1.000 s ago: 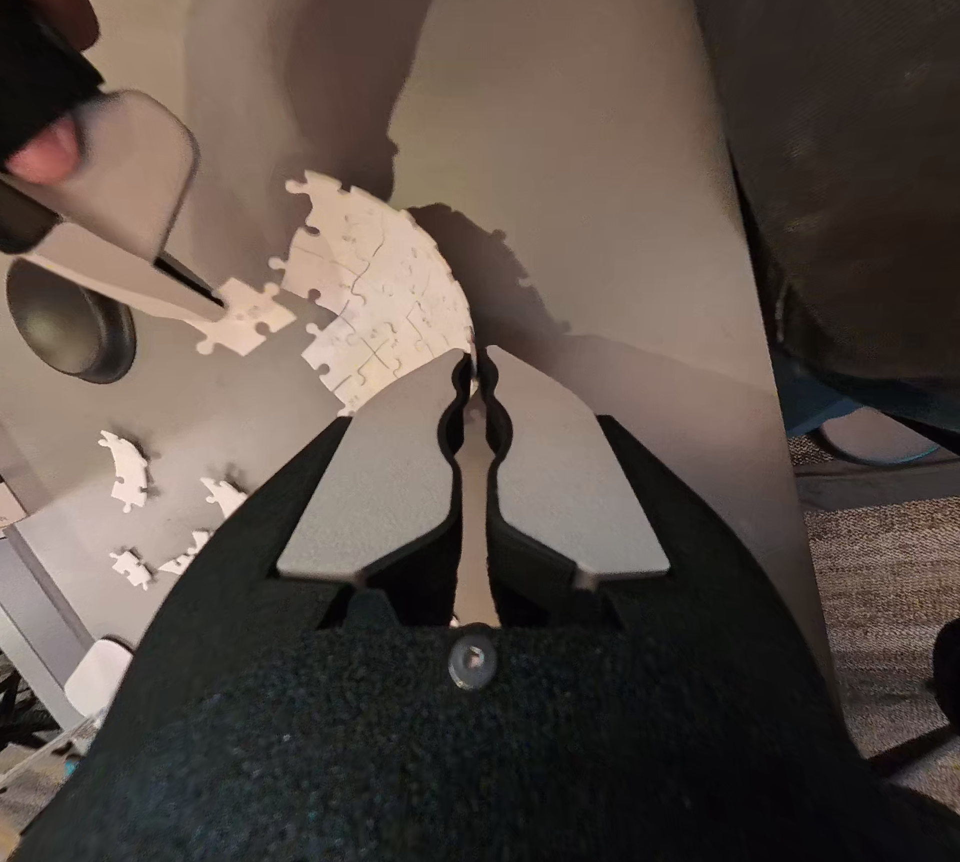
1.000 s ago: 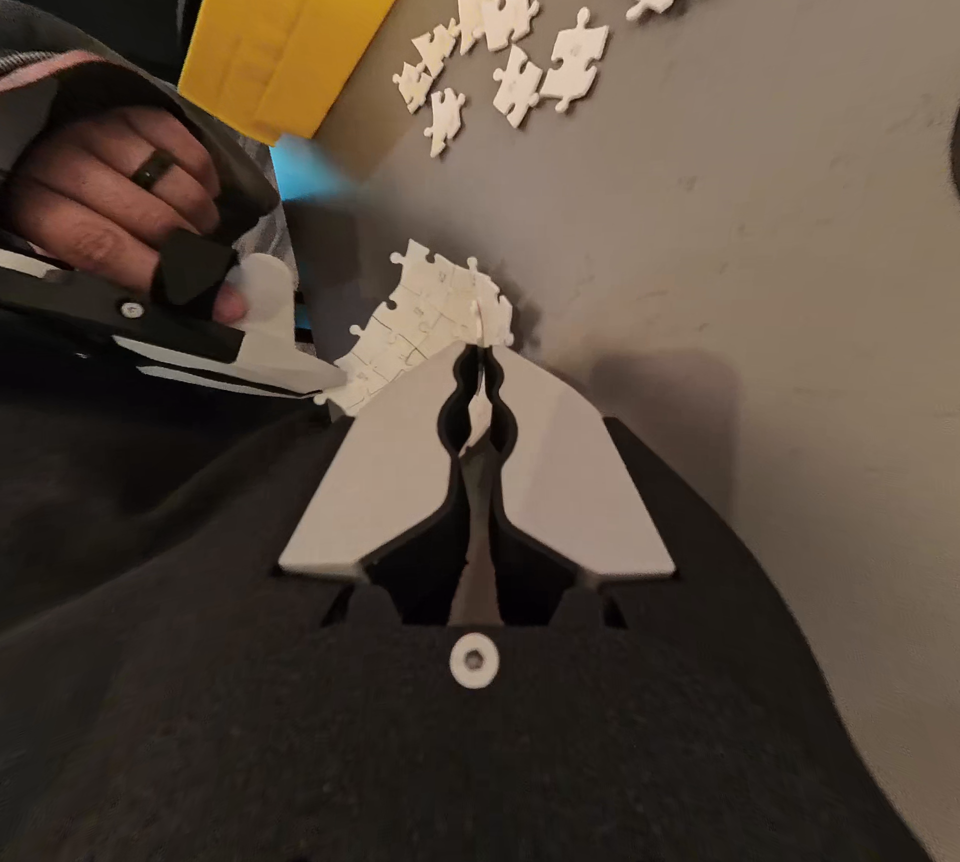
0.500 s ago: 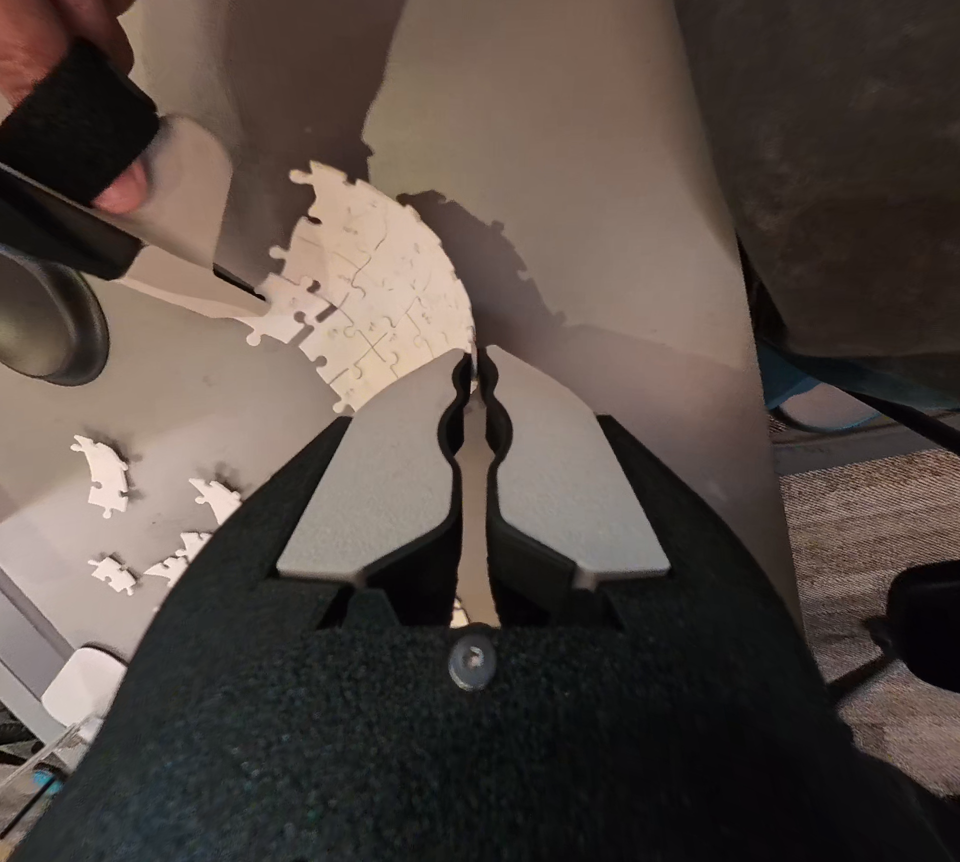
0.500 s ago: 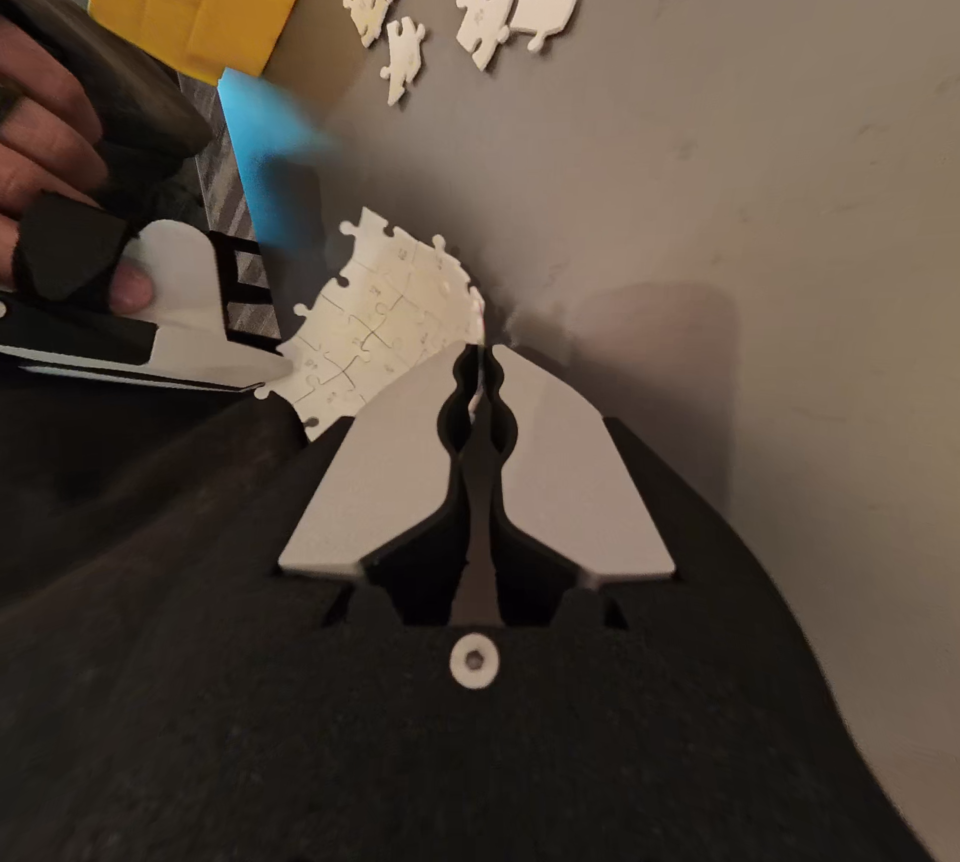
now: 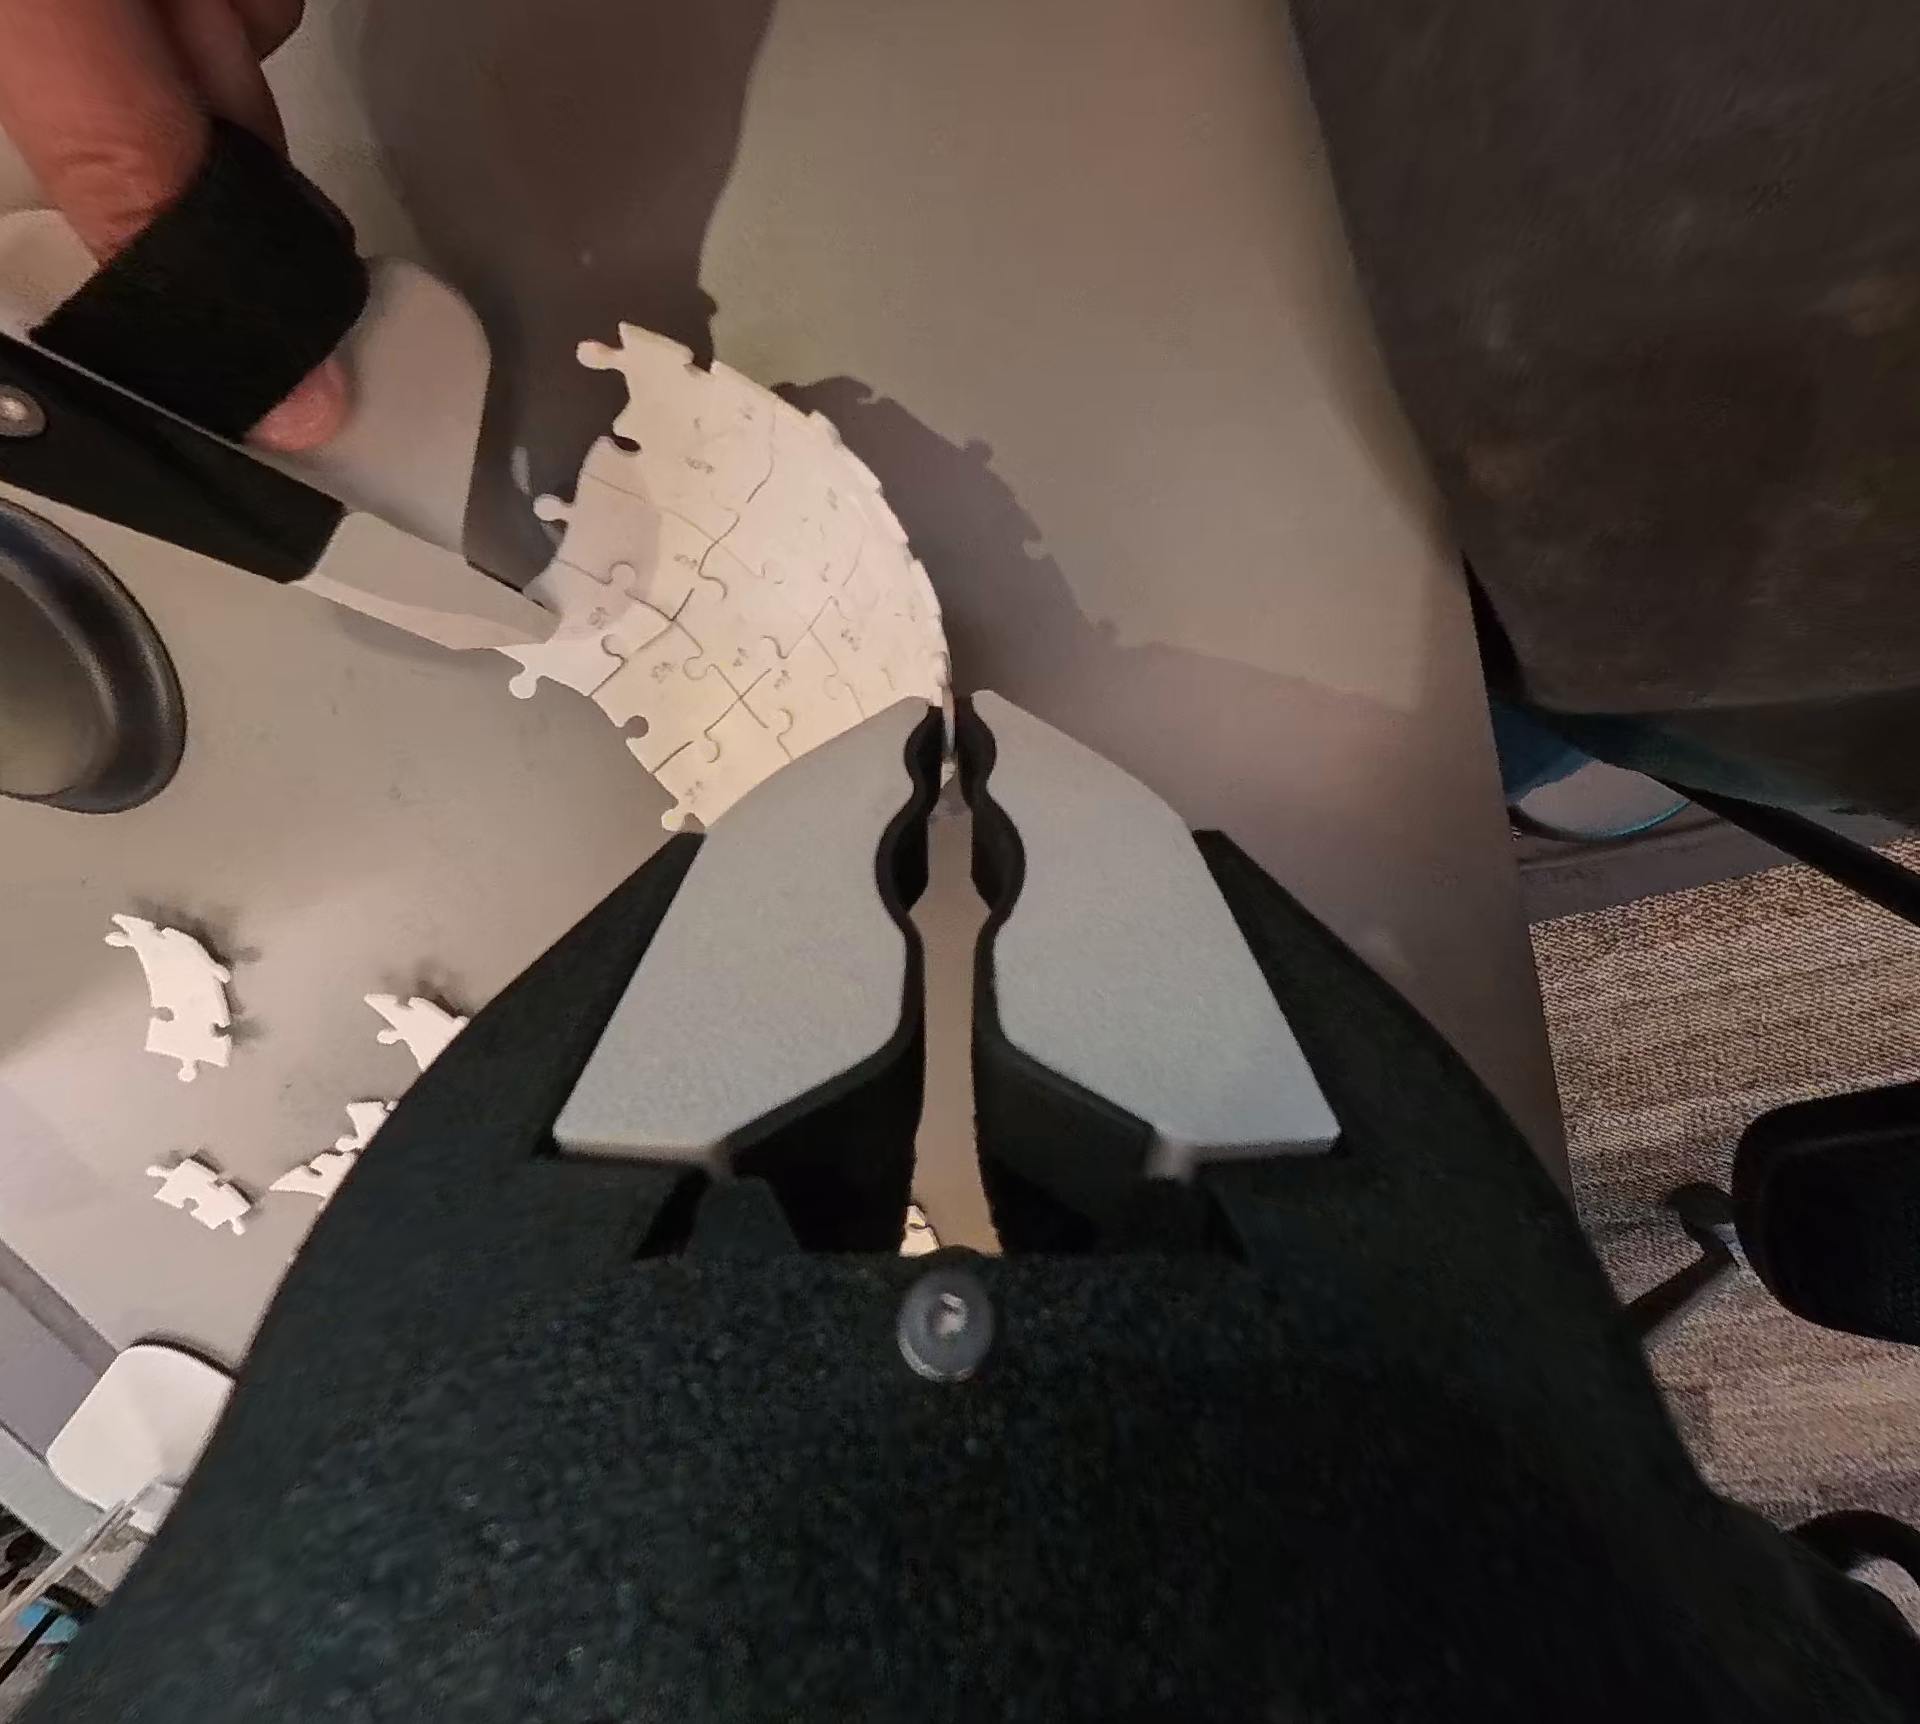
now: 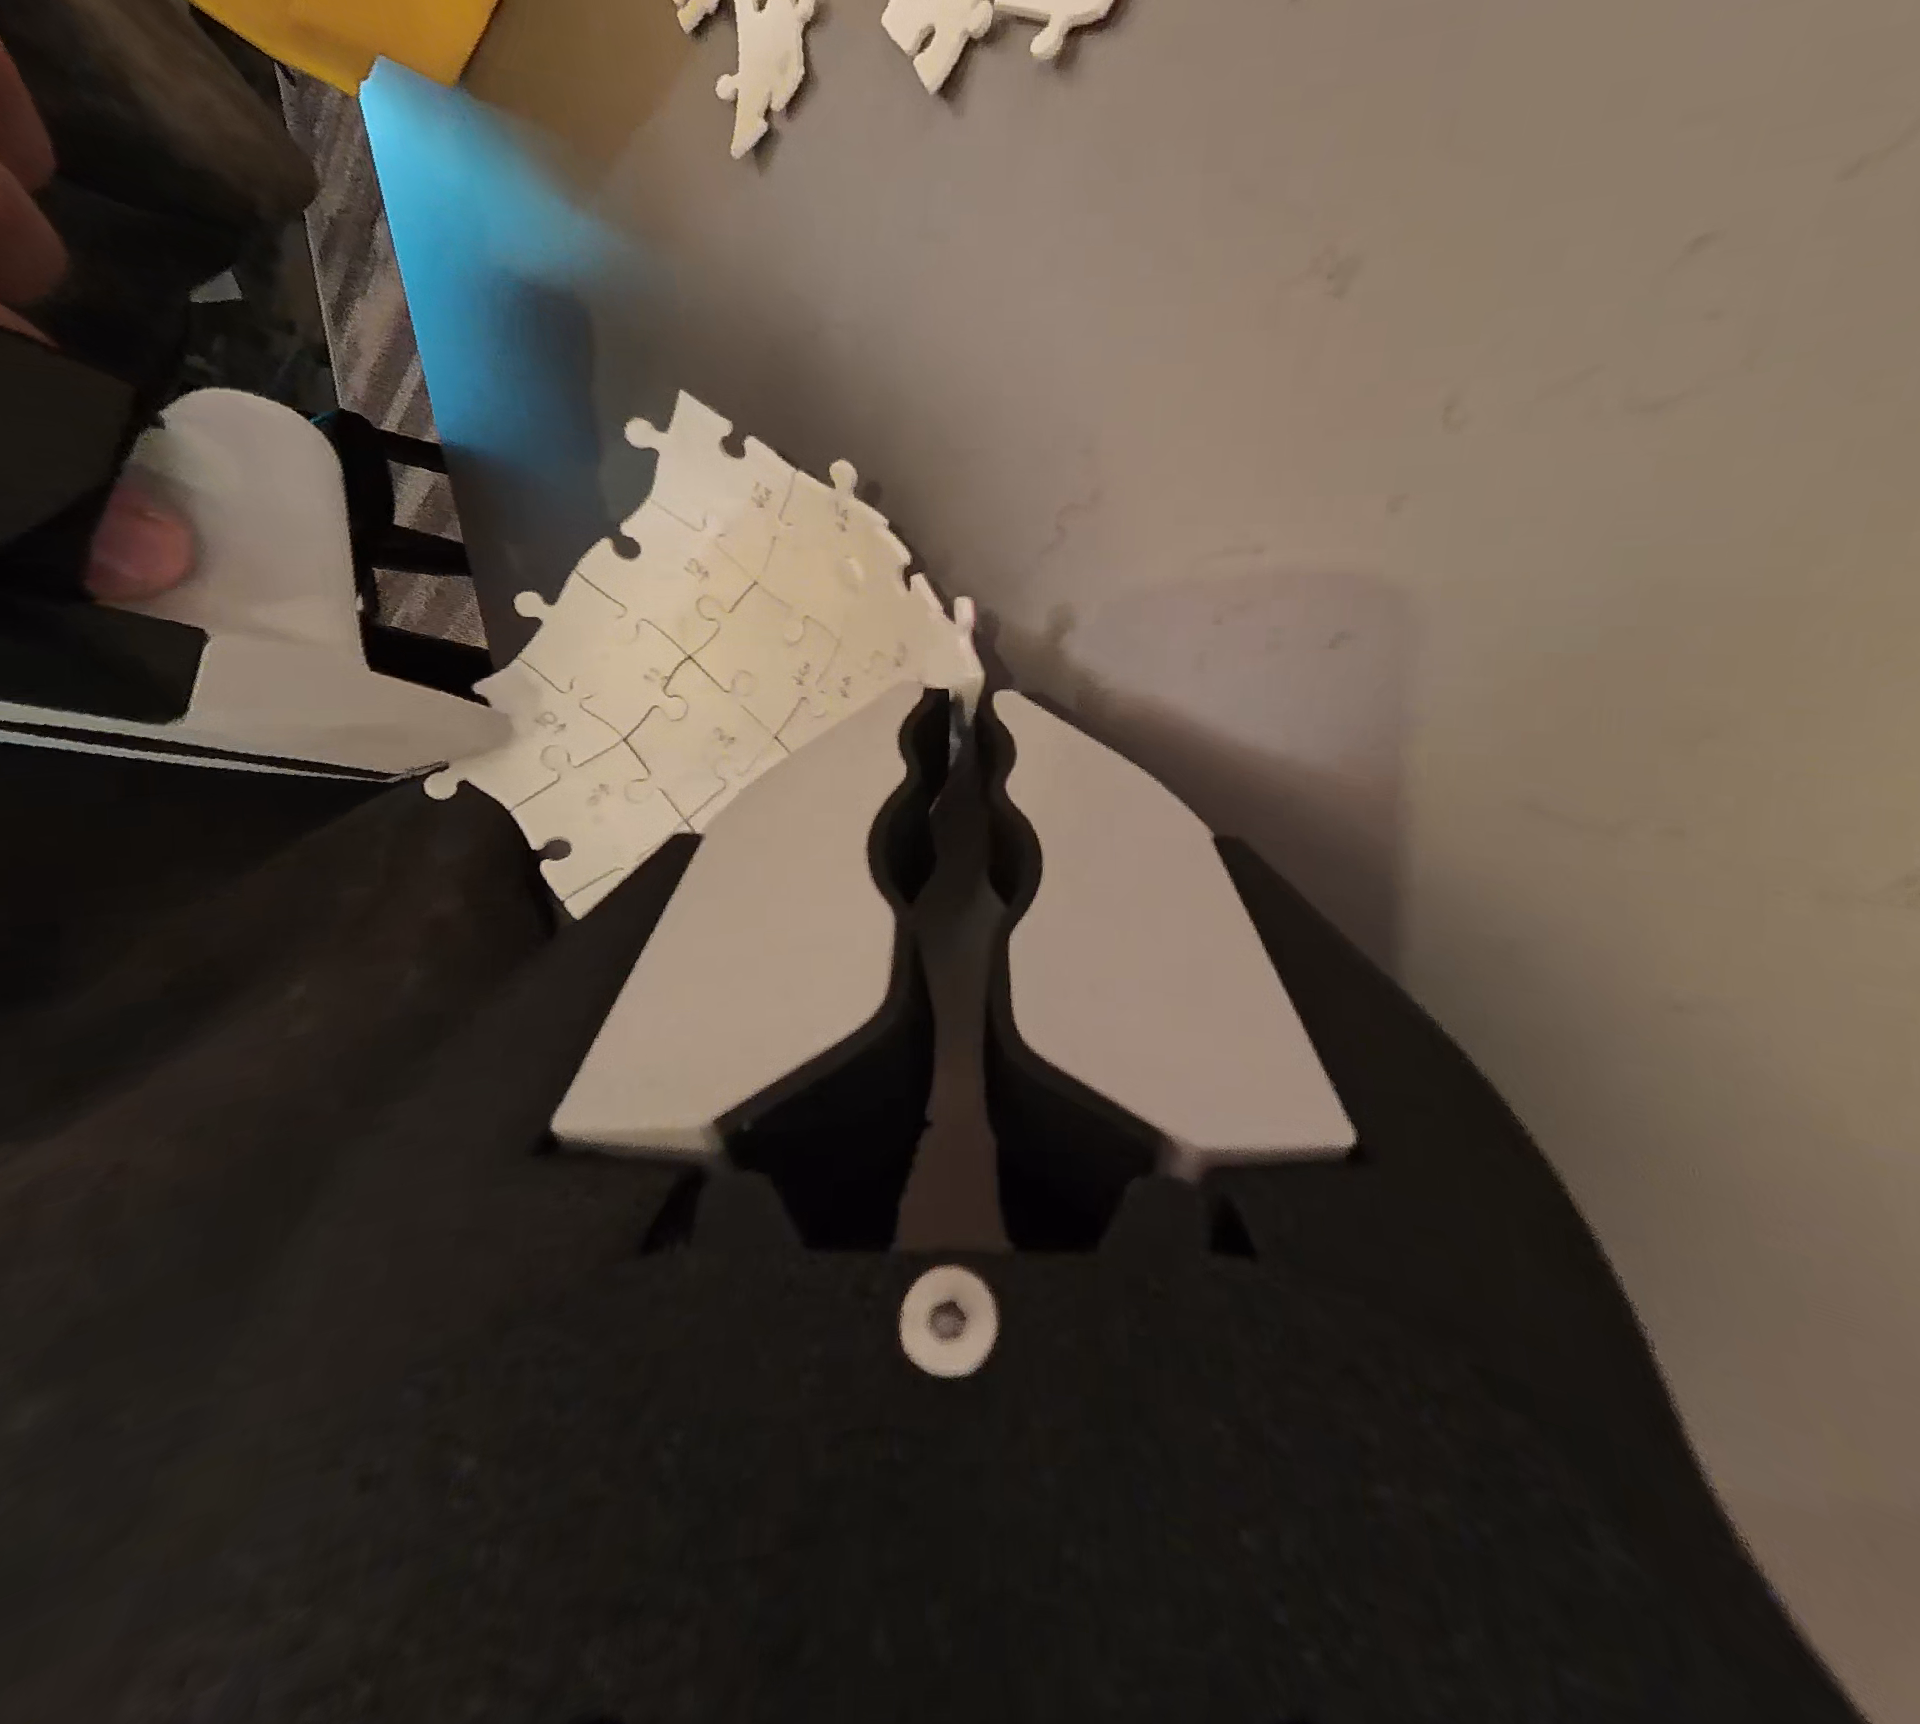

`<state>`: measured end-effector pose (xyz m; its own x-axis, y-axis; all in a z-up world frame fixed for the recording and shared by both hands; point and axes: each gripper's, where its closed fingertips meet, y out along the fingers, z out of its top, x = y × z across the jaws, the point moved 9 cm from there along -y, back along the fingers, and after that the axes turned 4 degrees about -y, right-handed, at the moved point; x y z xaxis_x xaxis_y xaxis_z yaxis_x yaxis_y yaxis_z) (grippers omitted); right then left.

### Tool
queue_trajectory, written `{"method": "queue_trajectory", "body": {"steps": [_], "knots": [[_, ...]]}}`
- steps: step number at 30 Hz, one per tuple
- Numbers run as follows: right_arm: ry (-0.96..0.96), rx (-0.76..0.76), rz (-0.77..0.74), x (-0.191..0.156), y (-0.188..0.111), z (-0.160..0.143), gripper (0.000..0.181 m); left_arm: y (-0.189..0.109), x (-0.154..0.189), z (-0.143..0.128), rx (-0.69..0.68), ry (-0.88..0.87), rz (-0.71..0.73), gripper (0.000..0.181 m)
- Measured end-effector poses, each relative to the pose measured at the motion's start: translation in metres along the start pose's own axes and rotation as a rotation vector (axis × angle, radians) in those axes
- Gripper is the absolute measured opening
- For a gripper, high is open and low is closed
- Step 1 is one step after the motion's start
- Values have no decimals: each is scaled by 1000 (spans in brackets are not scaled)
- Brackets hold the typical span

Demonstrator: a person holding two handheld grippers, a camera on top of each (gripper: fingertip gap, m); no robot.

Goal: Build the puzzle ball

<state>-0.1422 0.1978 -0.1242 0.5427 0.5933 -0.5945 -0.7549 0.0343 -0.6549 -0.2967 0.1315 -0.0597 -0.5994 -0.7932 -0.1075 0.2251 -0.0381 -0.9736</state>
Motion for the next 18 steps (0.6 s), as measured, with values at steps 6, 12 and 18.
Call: {"method": "queue_trajectory", "body": {"steps": [6,12,18], "knots": [[-23,-16,-9,1,0,0,8,-2,-3,0,-7,-2,-32,2],[-59,-11,3,-2,-2,1,11,-5,-10,1,-31,9,-87,2],[-159,67,38,-9,-16,5,0,-6,-19,4,-56,24,-136,2]]}}
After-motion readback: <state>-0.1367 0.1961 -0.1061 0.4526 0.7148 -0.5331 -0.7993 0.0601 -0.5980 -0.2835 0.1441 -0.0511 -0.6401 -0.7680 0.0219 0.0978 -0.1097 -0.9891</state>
